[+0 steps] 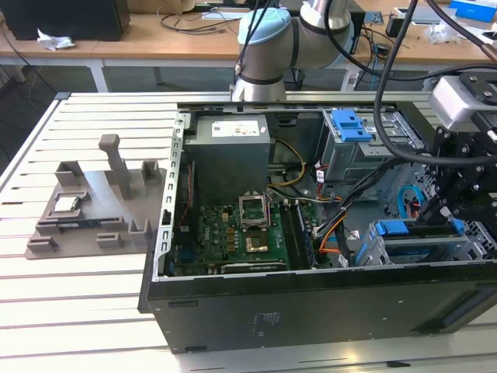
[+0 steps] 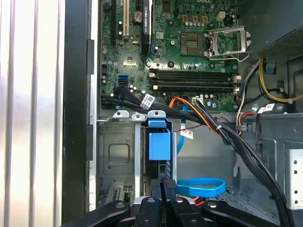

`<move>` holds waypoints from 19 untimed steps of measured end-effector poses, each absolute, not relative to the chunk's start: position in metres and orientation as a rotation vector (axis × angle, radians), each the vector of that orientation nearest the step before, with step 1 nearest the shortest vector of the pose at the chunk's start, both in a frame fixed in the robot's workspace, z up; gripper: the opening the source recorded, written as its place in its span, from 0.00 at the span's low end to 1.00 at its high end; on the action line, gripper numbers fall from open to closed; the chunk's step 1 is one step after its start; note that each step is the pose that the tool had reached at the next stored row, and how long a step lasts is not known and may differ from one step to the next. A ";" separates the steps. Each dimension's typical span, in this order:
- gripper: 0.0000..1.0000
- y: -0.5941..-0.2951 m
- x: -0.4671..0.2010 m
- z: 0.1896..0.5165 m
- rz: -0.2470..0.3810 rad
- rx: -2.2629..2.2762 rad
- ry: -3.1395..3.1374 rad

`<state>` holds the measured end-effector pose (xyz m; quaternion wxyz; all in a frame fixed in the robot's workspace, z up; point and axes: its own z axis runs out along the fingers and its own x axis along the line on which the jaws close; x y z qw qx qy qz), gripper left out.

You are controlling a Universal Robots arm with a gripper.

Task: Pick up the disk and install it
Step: 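Insert the second disk wire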

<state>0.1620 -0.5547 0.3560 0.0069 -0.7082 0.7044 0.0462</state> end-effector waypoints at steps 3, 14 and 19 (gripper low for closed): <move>0.16 -0.555 0.163 0.354 0.145 -2.215 2.203; 0.16 -0.556 0.167 0.352 0.145 -2.216 2.203; 0.16 -0.558 0.167 0.351 0.145 -2.216 2.203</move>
